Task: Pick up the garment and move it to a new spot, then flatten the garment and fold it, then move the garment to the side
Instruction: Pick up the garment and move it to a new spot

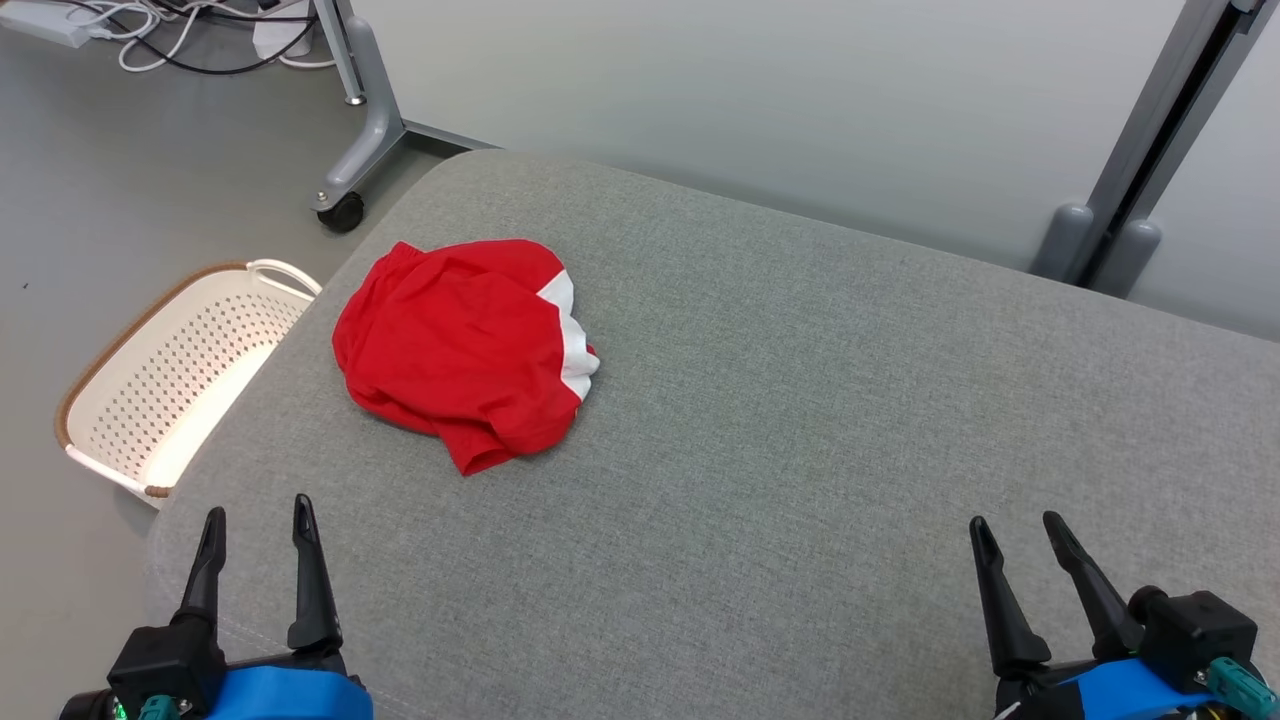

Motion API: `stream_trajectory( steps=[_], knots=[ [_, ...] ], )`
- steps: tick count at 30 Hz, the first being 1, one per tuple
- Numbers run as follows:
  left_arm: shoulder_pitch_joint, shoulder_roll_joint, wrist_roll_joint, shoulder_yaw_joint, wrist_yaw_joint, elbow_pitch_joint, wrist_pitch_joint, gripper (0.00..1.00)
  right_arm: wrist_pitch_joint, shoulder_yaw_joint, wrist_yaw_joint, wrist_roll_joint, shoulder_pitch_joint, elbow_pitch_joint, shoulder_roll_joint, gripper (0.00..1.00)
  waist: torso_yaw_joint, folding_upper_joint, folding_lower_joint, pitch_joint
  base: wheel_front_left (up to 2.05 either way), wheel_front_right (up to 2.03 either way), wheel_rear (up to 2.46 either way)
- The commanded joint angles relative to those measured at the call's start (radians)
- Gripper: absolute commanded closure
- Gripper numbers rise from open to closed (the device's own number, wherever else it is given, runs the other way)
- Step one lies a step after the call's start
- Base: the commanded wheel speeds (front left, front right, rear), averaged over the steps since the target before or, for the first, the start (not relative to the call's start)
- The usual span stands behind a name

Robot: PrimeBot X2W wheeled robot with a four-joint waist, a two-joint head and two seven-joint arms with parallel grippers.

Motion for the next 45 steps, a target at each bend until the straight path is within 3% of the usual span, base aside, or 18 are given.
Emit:
stream_trajectory(
  steps=[1, 13, 23, 36, 45],
  knots=[
    [0.008, 0.006, -0.004, 0.003, 0.001, -0.004, 0.0, 0.0, -0.006, 0.0, 0.0, -0.006, -0.005, 0.003, -0.001, 0.0, 0.001, -0.0001, 0.0, -0.001, 0.0, 0.0, 0.0],
    [0.006, 0.003, -0.015, 0.006, 0.025, -0.021, 0.004, 0.0, -0.001, 0.005, 0.0, -0.014, -0.009, -0.003, -0.001, 0.0, -0.027, -0.0001, 0.0, 0.008, 0.0, 0.0, 0.0],
    [-0.109, 0.038, -0.049, 0.055, 0.022, 0.009, -0.008, 0.0, 0.027, 0.012, 0.0, -0.053, -0.062, -0.063, -0.016, 0.0, -0.111, -0.0001, 0.0, 0.066, 0.0, 0.0, 0.0],
    [-0.441, 0.146, -0.094, 0.132, 0.003, 0.191, -0.006, 0.0, 0.073, -0.006, 0.0, -0.069, -0.127, -0.173, -0.074, 0.0, -0.26, -0.0001, 0.0, 0.233, 0.0, 0.0, 0.0],
    [-0.625, 0.223, -0.117, 0.116, -0.058, 0.428, 0.096, 0.0, 0.106, -0.021, 0.0, -0.066, -0.154, -0.247, -0.131, 0.0, -0.327, -0.0001, 0.0, 0.335, 0.0, 0.0, 0.0]
  ],
)
